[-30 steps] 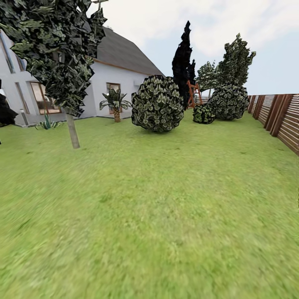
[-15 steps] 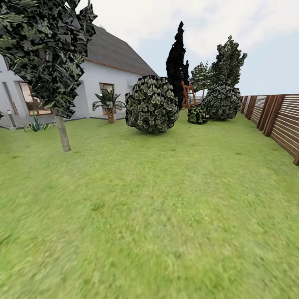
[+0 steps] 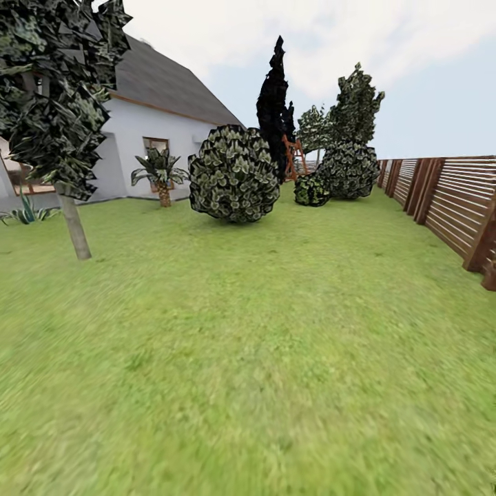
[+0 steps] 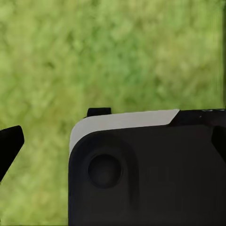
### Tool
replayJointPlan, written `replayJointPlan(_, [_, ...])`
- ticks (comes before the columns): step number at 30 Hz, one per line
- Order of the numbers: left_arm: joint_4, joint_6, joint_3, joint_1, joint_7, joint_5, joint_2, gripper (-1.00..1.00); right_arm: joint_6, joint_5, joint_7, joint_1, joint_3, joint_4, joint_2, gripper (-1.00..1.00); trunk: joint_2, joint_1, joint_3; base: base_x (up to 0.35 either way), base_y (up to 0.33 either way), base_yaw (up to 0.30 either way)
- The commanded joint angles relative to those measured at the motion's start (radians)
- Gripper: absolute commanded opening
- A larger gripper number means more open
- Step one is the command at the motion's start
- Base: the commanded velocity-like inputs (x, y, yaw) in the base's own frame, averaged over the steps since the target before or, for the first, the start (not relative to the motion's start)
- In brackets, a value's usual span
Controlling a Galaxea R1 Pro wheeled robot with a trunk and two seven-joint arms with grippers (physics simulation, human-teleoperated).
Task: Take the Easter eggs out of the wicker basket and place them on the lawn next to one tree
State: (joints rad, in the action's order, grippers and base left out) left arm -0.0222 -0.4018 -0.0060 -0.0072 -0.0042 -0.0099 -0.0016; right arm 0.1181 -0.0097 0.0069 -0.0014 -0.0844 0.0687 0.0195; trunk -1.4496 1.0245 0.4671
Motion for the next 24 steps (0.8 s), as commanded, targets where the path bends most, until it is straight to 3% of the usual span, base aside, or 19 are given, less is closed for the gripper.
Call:
replayJointPlan(1, [0.001,-0.003,0.0,-0.001,0.0,-0.001,0.0,1.0,0.003,-0.001,0.001,0.0,-0.008,0.0,0.0,1.0,0.0,0.001,0.001,0.31,0.0,-0.239])
replayJointPlan(9, [0.001,-0.003,0.0,-0.001,0.0,-0.002,0.0,1.0,0.003,-0.001,0.001,0.0,-0.008,0.0,0.0,1.0,0.0,0.001,-0.001,0.31,0.0,-0.196])
replayJointPlan(24, [0.001,-0.003,0.0,-0.001,0.0,-0.001,0.0,1.0,0.002,-0.001,0.001,0.0,-0.006,-0.001,0.0,1.0,0.0,0.001,-0.001,0.31,0.0,-0.022])
